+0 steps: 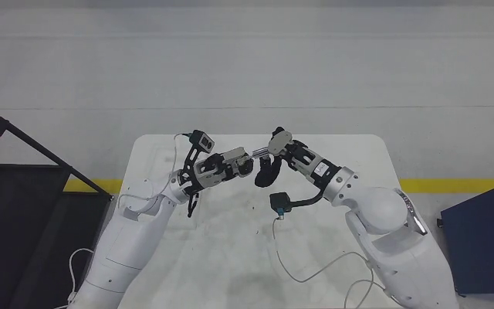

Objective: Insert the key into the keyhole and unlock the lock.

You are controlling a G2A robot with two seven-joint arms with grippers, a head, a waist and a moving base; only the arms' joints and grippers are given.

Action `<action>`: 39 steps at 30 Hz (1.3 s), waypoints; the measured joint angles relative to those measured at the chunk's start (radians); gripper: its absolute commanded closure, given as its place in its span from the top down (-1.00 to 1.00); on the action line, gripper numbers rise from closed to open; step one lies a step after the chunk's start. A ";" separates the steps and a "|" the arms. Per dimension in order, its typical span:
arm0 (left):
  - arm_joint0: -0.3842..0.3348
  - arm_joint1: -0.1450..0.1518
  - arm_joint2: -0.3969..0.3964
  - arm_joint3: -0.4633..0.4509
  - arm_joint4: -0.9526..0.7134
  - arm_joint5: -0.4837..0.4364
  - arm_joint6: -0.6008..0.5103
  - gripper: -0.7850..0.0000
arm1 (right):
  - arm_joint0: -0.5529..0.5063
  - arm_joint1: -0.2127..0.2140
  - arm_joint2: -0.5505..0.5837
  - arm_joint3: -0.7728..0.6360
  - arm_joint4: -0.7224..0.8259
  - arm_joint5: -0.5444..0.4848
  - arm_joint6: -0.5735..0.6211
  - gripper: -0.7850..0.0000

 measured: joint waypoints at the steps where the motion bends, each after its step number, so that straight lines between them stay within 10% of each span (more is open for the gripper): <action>1: 0.001 0.000 -0.002 0.000 0.002 -0.002 0.001 1.00 | 0.000 0.000 0.000 0.000 0.000 0.000 0.000 -1.00; 19: 0.107 -0.005 -0.080 0.021 0.231 -0.513 0.251 1.00 | 0.000 0.000 0.000 0.000 0.000 0.000 0.000 -1.00; 39: 0.063 -0.014 0.014 0.058 0.189 -0.403 0.119 0.84 | 0.000 0.000 0.000 0.000 0.000 0.000 0.000 -1.00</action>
